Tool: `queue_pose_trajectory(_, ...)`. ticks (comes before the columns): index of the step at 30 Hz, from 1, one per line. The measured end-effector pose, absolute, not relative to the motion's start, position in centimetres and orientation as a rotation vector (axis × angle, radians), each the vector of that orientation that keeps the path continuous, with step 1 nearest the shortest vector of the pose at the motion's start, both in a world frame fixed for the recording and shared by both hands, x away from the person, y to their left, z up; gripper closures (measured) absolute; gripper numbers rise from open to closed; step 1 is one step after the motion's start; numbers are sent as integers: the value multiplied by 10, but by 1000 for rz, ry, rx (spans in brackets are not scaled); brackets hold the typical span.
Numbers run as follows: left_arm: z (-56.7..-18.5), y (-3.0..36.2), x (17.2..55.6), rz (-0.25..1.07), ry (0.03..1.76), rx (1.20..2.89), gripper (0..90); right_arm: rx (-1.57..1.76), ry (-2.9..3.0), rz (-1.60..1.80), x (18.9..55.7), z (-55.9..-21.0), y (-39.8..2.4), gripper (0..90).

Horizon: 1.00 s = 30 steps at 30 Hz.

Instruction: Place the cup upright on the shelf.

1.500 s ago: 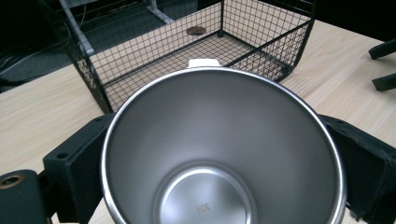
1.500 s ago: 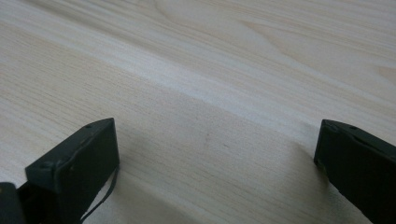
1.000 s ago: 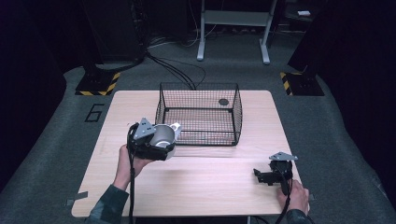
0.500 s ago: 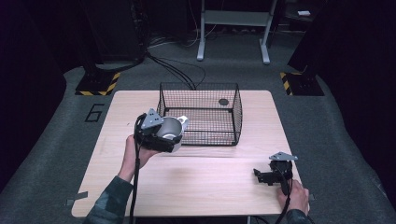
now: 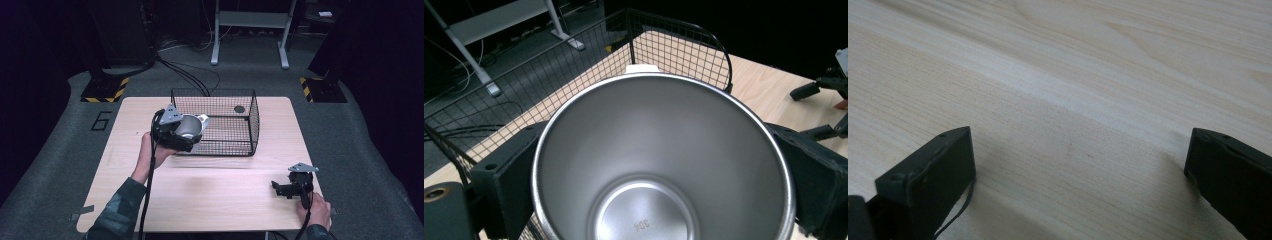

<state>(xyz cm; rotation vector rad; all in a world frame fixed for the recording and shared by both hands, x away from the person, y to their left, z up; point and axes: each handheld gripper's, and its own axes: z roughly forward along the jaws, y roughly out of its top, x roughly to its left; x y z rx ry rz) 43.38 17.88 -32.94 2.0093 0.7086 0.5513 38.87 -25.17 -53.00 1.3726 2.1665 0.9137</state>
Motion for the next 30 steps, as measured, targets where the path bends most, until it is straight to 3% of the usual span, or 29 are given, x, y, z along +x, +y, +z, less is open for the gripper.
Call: queue_pose_trajectory(30,-316,152,496,533,747,2003,59,1370,2167,914,389,-530,-252,0)
